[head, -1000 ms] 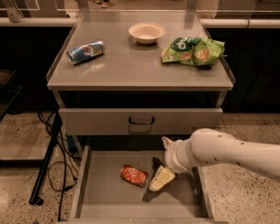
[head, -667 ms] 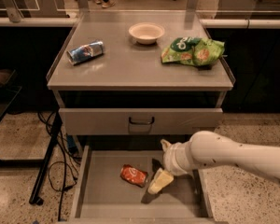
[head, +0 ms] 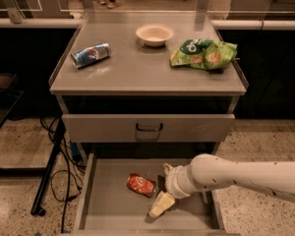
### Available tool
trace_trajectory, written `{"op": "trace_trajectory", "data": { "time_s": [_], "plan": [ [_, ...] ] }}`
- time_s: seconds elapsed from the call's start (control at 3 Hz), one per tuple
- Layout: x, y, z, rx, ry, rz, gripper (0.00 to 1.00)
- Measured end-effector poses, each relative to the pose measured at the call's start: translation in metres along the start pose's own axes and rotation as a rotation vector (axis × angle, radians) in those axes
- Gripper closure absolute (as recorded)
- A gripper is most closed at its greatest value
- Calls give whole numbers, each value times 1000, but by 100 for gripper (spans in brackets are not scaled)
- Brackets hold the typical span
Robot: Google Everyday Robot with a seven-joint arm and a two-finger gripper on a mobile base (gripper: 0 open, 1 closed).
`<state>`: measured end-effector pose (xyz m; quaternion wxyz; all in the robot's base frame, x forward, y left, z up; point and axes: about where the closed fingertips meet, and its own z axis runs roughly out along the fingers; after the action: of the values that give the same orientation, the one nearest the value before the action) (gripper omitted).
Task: Pick coke can from middle drawer and place on counter
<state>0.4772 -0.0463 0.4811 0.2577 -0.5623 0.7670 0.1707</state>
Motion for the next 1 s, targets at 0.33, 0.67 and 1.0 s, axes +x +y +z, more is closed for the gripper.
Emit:
{"op": "trace_trajectory", "data": {
  "time_s": [0.33, 0.67, 1.0],
  "plan": [
    [4, -6, 55, -15, -62, 34, 0],
    [4, -5, 57, -19, -63, 35, 0],
    [6, -6, 68, -30, -62, 44, 0]
  ]
}}
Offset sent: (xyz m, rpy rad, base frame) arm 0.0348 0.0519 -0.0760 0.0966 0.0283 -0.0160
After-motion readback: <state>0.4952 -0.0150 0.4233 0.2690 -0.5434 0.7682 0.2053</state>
